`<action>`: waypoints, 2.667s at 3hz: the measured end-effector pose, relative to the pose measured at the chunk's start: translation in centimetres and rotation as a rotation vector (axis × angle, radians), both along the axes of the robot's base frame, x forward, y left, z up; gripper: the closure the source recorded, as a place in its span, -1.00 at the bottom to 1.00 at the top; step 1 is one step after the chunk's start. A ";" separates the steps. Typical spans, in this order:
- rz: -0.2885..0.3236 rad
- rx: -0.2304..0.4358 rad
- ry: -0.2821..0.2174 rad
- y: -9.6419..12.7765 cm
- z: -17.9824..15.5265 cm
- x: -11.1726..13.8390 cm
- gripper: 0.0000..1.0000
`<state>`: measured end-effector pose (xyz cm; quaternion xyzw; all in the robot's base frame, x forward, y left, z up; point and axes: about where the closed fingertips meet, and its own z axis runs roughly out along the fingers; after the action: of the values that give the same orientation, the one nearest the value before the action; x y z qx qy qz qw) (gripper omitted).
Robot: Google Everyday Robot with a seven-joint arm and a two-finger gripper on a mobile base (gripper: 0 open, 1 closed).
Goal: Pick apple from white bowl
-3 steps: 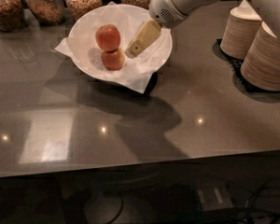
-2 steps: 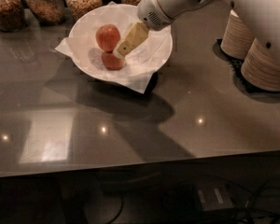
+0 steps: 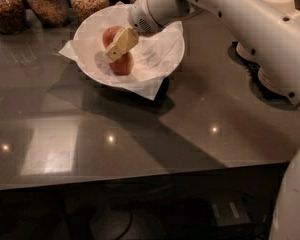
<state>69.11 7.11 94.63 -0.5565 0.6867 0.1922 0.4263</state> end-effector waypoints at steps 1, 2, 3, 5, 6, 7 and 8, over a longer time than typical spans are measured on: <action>-0.001 0.019 0.032 1.7 -2.8 2.1 -1.00; 0.003 0.026 0.037 2.3 -3.1 2.4 -0.96; 0.004 0.027 0.037 2.4 -3.1 2.4 -0.58; 0.004 0.025 0.036 2.4 -3.2 2.4 0.33; 0.003 0.014 0.024 2.0 -2.7 2.3 0.82; -0.006 0.004 -0.024 0.8 -0.3 2.1 1.00; -0.028 -0.004 -0.090 -1.7 3.5 1.4 1.00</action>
Offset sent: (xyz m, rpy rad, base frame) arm 0.0213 0.0050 -0.0267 0.0134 0.0310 -0.0193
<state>70.56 5.42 98.18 -0.5556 0.6750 0.1595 0.4584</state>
